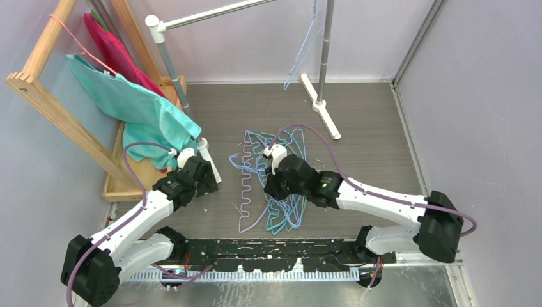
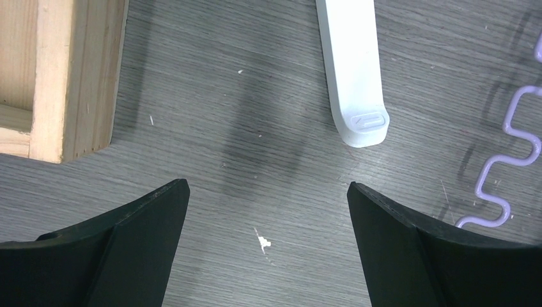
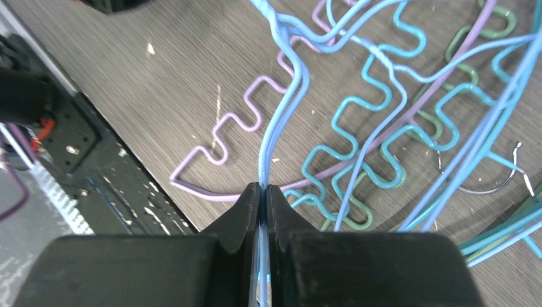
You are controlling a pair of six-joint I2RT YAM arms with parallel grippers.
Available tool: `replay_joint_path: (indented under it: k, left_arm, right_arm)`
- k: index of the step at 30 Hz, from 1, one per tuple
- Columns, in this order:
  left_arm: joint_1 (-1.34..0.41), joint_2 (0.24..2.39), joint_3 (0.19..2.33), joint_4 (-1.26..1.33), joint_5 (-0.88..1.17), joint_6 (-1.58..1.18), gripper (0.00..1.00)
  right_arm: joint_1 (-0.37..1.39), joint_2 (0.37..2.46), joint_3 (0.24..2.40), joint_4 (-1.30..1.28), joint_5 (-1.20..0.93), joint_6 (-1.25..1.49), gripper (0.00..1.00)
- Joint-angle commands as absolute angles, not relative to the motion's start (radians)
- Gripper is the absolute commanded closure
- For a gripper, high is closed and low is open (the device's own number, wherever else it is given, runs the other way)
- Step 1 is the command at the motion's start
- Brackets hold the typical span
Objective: Organize the hangers
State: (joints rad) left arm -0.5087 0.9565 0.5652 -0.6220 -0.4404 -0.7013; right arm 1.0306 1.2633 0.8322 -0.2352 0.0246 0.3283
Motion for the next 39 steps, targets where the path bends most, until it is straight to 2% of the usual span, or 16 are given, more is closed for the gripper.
replay_joint_path:
  k: [1, 6, 9, 13, 18, 32, 39]
  left_arm:
    - [-0.511, 0.925, 0.561, -0.618, -0.454, -0.723, 0.02]
    - [-0.511, 0.92, 0.559, -0.625, -0.457, -0.723, 0.02]
    - [-0.511, 0.92, 0.556, -0.625, -0.462, -0.722, 0.02]
    - [-0.511, 0.923, 0.553, -0.613, -0.452, -0.726, 0.02]
    - [-0.511, 0.93, 0.558, -0.615, -0.453, -0.724, 0.02]
    - [-0.511, 0.915, 0.545, -0.619, -0.457, -0.723, 0.02]
    - [-0.511, 0.926, 0.539, -0.607, -0.455, -0.724, 0.02]
  right_arm:
    - [1.034, 1.155, 0.831, -0.111, 0.042, 0.374, 0.89]
    - [1.034, 1.066, 0.755, 0.05, -0.023, 0.406, 0.84]
    - [1.033, 1.024, 0.708, 0.121, -0.046, 0.441, 0.75]
    - [1.033, 1.059, 0.71, 0.047, 0.031, 0.448, 0.61]
    - [1.033, 1.125, 0.727, -0.018, 0.102, 0.433, 0.5]
    - [1.038, 1.452, 0.8, -0.013, -0.027, 0.372, 0.47]
    - [1.049, 1.492, 0.797, 0.025, -0.079, 0.374, 0.48]
